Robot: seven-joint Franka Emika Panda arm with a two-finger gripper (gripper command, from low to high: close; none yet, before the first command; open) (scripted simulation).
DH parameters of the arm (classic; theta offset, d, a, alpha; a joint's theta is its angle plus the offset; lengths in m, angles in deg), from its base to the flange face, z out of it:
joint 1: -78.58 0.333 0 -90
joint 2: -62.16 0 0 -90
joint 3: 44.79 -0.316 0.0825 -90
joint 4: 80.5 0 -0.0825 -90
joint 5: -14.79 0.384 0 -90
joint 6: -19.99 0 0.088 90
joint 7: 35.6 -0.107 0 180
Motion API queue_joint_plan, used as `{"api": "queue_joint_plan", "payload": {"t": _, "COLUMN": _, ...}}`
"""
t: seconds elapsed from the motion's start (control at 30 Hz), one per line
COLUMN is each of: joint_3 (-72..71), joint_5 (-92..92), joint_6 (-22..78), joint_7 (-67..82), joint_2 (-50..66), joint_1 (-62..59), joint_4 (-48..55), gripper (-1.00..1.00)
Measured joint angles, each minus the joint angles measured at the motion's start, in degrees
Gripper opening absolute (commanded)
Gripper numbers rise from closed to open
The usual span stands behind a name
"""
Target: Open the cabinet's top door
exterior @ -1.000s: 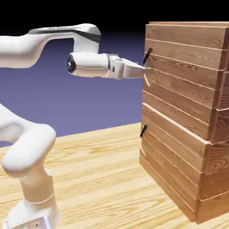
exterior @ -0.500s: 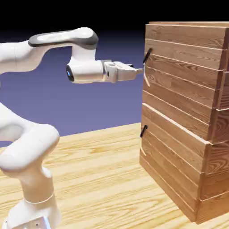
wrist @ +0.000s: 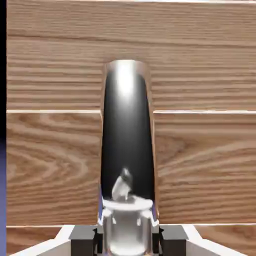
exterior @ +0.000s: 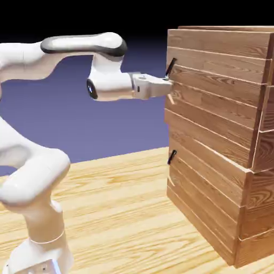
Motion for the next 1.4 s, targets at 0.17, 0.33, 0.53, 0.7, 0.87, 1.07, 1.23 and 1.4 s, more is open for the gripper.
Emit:
{"api": "queue_joint_plan", "payload": {"t": 0.17, "joint_3": 8.2, "joint_5": -6.9, "joint_6": 1.7, "joint_7": -2.1, "joint_2": -1.8, "joint_1": 10.4, "joint_4": -5.7, "gripper": -1.00}}
{"api": "queue_joint_plan", "payload": {"t": 0.33, "joint_3": 16.9, "joint_5": -15.1, "joint_6": 2.6, "joint_7": -4.8, "joint_2": -4.9, "joint_1": 20.8, "joint_4": -11.3, "gripper": -1.00}}
{"api": "queue_joint_plan", "payload": {"t": 0.53, "joint_3": 27.6, "joint_5": -26.8, "joint_6": 2.0, "joint_7": -8.9, "joint_2": -10.3, "joint_1": 33.2, "joint_4": -17.3, "gripper": -1.00}}
{"api": "queue_joint_plan", "payload": {"t": 0.7, "joint_3": 36.2, "joint_5": -38.0, "joint_6": -0.7, "joint_7": -13.2, "joint_2": -15.9, "joint_1": 43.6, "joint_4": -21.6, "gripper": -1.00}}
{"api": "queue_joint_plan", "payload": {"t": 0.87, "joint_3": 43.5, "joint_5": -50.1, "joint_6": -5.6, "joint_7": -19.0, "joint_2": -21.9, "joint_1": 53.8, "joint_4": -25.1, "gripper": -1.00}}
{"api": "queue_joint_plan", "payload": {"t": 1.07, "joint_3": 47.2, "joint_5": -65.0, "joint_6": -8.8, "joint_7": -30.4, "joint_2": -27.3, "joint_1": 59.8, "joint_4": -29.0, "gripper": -1.00}}
{"api": "queue_joint_plan", "payload": {"t": 1.23, "joint_3": 47.6, "joint_5": -77.5, "joint_6": -3.2, "joint_7": -42.4, "joint_2": -31.6, "joint_1": 55.6, "joint_4": -32.7, "gripper": -1.00}}
{"api": "queue_joint_plan", "payload": {"t": 1.4, "joint_3": 50.8, "joint_5": -89.4, "joint_6": 8.9, "joint_7": -51.6, "joint_2": -38.3, "joint_1": 47.3, "joint_4": -36.0, "gripper": -1.00}}
